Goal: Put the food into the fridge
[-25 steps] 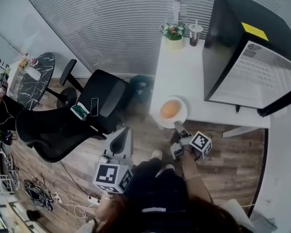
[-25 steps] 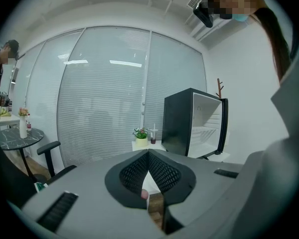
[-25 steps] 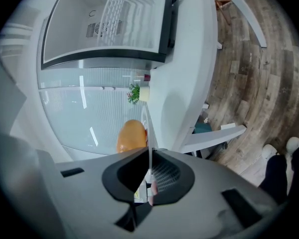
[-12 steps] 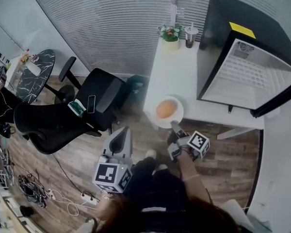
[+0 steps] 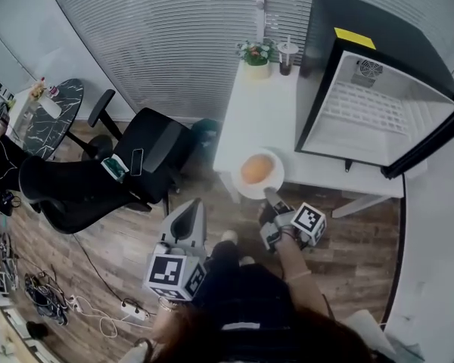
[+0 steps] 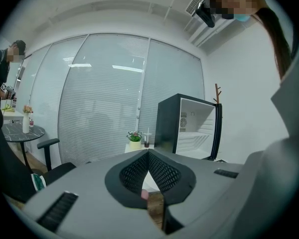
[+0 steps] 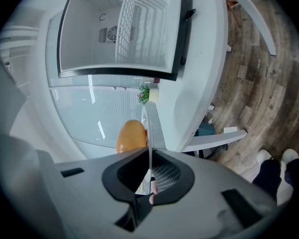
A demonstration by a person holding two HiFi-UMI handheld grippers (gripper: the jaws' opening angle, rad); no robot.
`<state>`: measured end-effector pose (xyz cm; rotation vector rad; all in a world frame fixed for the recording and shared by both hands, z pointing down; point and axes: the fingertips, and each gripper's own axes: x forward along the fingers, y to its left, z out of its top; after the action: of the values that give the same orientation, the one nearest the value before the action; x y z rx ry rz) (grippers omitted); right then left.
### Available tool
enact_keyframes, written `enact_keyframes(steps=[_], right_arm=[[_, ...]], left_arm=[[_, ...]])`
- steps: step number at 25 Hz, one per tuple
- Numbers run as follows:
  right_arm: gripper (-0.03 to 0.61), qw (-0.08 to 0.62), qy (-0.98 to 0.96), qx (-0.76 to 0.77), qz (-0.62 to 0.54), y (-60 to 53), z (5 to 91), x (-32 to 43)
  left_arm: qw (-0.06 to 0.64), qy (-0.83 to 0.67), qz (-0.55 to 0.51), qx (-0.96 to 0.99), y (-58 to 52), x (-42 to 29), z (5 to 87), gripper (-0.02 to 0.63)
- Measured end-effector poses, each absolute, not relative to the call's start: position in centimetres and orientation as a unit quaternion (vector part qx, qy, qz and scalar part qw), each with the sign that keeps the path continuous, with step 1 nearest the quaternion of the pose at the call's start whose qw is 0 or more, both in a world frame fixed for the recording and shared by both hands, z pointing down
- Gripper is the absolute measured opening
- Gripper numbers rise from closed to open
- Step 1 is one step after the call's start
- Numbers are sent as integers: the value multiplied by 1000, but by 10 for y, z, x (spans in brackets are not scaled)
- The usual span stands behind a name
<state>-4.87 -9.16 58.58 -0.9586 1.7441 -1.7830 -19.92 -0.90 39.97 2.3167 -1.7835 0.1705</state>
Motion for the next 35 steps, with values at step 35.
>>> enact_keyframes(steps=[35], right_arm=[[12, 280, 619, -398, -616, -106, 562, 96]], left_arm=[[112, -501, 63, 856, -92, -50, 408, 5]])
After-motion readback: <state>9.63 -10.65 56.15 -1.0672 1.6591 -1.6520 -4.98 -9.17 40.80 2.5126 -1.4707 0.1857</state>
